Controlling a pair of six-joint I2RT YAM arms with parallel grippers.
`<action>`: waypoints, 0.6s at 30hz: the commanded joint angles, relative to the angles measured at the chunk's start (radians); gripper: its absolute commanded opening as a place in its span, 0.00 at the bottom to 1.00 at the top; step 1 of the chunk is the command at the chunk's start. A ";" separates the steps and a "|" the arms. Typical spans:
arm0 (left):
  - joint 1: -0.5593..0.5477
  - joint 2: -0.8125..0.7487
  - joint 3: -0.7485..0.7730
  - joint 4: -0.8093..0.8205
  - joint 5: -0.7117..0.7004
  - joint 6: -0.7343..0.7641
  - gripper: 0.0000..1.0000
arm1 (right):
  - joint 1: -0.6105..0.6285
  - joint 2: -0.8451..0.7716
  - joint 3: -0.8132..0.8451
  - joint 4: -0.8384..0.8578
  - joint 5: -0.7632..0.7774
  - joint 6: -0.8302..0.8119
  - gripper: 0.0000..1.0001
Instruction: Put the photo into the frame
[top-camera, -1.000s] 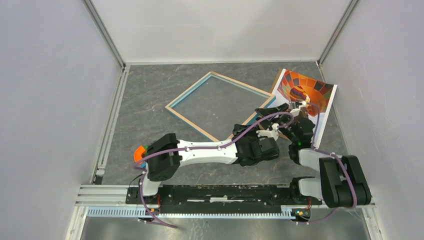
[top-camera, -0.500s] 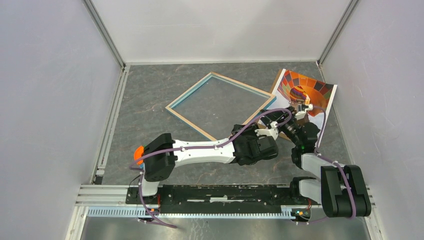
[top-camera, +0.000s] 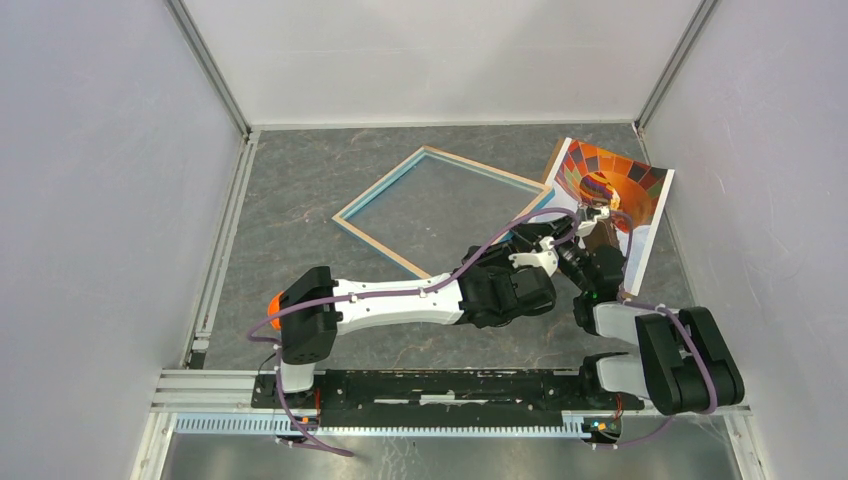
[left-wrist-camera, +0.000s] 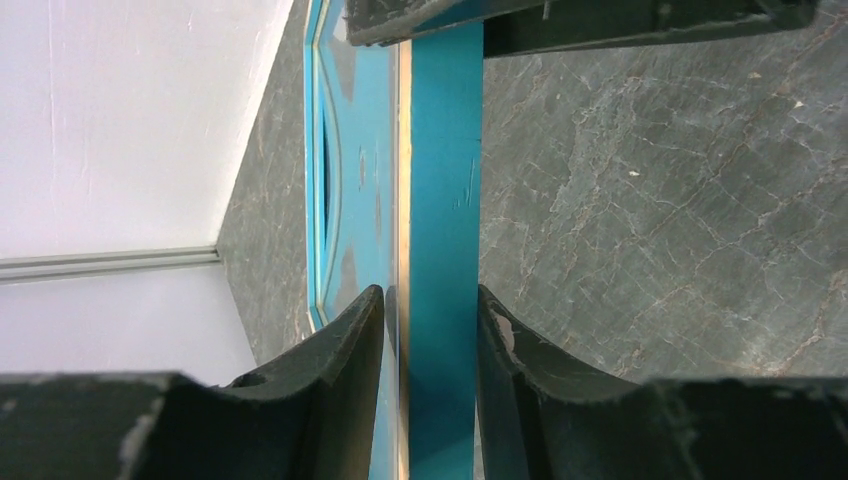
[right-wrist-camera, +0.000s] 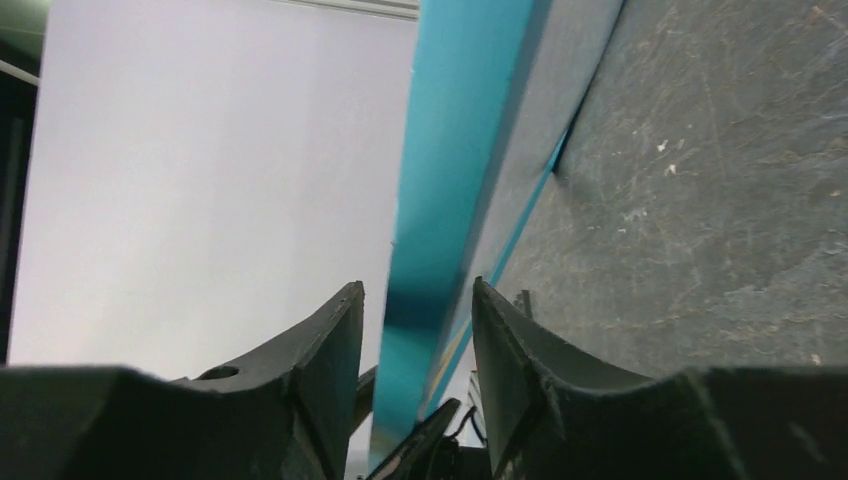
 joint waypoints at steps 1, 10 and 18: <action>-0.002 -0.041 0.071 -0.011 0.023 -0.058 0.46 | 0.008 0.033 0.046 0.161 0.029 0.057 0.45; 0.004 -0.045 0.272 -0.304 0.271 -0.262 0.91 | 0.008 0.075 0.027 0.229 0.033 0.075 0.11; 0.235 -0.147 0.390 -0.408 0.747 -0.434 1.00 | 0.009 0.071 0.013 0.221 0.004 0.033 0.07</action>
